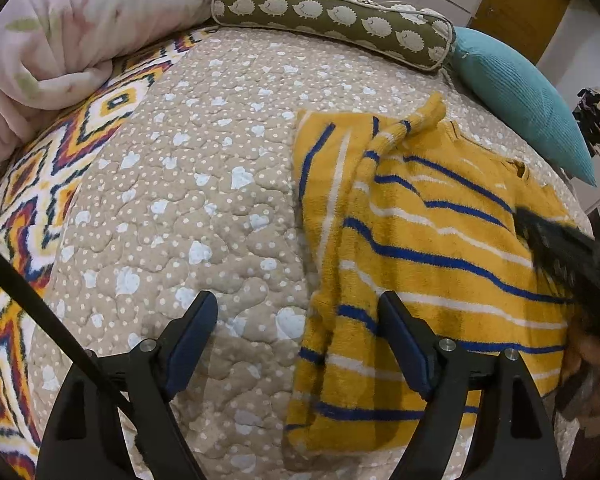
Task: Fold small clothes
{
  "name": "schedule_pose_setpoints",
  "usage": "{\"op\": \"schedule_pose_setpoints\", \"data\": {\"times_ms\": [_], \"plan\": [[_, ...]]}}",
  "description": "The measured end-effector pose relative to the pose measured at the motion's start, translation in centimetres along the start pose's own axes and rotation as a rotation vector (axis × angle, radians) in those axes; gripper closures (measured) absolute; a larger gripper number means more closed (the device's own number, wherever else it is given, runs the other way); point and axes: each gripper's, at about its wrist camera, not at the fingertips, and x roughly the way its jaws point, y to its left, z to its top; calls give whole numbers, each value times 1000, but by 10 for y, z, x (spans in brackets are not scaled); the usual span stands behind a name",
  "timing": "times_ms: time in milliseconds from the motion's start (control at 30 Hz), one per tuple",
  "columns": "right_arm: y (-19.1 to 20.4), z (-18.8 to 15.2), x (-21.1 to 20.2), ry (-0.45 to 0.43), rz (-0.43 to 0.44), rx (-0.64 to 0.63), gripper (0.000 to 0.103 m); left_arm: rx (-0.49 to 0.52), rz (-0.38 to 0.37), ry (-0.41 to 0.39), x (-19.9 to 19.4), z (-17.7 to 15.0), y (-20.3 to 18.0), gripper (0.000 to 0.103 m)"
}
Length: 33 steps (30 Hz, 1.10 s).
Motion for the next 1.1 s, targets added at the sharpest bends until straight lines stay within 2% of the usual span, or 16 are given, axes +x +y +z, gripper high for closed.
{"op": "schedule_pose_setpoints", "data": {"times_ms": [200, 267, 467, 633, 733, 867, 933, 1067, 1100], "plan": [[-2, 29, 7, -12, -39, 42, 71, 6, 3, -4, 1, 0, 0, 19], [5, 32, -1, -21, -5, 39, 71, 6, 4, -6, 1, 0, 0, 19], [55, 37, -10, -53, 90, -82, 71, 6, 1, -9, 2, 0, 0, 18], [88, 52, 5, -67, 105, -134, 71, 2, -18, -5, 4, 1, 3, 18], [96, 67, 27, -47, 118, -110, 71, -1, -31, -7, 4, 0, 5, 17], [105, 80, 67, 20, 117, -66, 71, -9, -58, -11, 4, 0, 9, 15], [107, 84, 78, 16, 109, -58, 71, -18, -75, -11, 4, 0, 11, 14], [98, 84, 74, 17, 146, -18, 70, -27, -91, -21, 4, 1, 13, 11], [94, 82, 68, 17, 157, -9, 64, -28, -90, -25, 5, 0, 12, 10]]}}
